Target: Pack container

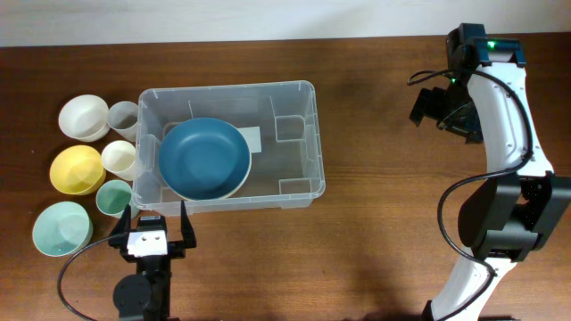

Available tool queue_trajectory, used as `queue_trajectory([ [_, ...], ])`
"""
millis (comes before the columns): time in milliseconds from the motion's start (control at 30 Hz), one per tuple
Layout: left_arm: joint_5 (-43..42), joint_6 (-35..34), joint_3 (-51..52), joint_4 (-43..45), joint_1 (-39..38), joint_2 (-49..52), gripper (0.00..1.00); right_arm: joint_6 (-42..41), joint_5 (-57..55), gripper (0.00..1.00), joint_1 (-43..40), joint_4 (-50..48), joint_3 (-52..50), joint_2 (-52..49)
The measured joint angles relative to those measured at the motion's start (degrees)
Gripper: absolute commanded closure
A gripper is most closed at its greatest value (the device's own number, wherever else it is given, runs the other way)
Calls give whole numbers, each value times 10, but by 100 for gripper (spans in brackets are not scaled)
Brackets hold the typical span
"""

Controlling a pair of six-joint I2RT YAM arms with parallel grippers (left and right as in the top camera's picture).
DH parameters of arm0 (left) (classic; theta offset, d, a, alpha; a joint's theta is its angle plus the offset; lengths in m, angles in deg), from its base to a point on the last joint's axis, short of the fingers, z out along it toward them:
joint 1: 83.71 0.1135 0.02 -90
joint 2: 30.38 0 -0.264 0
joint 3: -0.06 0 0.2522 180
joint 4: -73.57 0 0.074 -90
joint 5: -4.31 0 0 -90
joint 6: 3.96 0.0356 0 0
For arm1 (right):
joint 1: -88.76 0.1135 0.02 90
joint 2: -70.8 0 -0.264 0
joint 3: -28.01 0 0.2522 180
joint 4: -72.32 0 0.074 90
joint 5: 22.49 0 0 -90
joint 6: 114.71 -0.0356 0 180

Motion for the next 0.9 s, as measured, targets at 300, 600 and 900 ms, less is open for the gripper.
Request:
queue_trajectory([
  [300,-1,0,-3,202,0,0,0,0,0,1,0,0,0,0],
  [600,0,37,-169,219,0,104,0,0,0,1,0,-1,0,0],
  [900,-5,59,-689,-200,0,485,0,1,0,2,0,-2,-3,0],
])
